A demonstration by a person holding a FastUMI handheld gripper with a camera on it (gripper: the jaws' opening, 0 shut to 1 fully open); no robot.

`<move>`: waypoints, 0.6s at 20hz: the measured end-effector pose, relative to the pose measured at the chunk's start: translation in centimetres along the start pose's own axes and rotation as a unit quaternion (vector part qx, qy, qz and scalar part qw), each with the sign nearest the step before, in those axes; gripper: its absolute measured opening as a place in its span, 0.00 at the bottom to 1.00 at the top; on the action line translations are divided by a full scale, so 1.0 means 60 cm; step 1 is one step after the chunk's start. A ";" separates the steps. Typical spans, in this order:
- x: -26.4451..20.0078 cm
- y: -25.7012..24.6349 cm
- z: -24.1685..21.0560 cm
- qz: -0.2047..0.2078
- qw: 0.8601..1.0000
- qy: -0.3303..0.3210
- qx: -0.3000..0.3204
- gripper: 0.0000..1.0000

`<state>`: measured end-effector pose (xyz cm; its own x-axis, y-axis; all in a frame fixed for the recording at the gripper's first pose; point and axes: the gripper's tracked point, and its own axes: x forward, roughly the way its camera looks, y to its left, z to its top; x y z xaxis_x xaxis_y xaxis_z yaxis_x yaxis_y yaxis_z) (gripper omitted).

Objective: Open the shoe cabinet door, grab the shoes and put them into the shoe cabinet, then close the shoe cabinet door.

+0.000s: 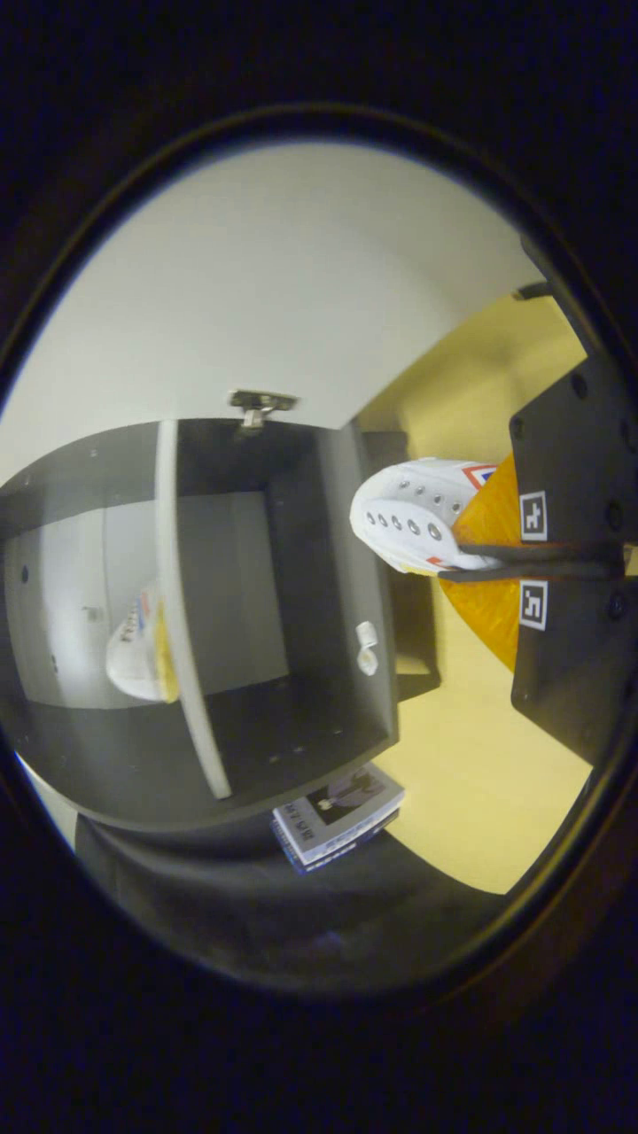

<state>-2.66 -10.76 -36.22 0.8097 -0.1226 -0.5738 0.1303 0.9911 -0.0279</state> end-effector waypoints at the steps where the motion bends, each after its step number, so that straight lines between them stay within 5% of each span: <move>1: -0.009 0.004 0.031 0.000 1.000 -0.015 -0.001 0.02; 7: -0.062 0.016 0.211 0.000 0.996 -0.087 -0.006 0.02; 12: -0.065 0.017 0.237 -0.002 0.998 -0.070 -0.004 0.02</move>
<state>2.45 -10.03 -22.34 0.8816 -0.1324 -0.4531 0.1297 0.9909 -0.0372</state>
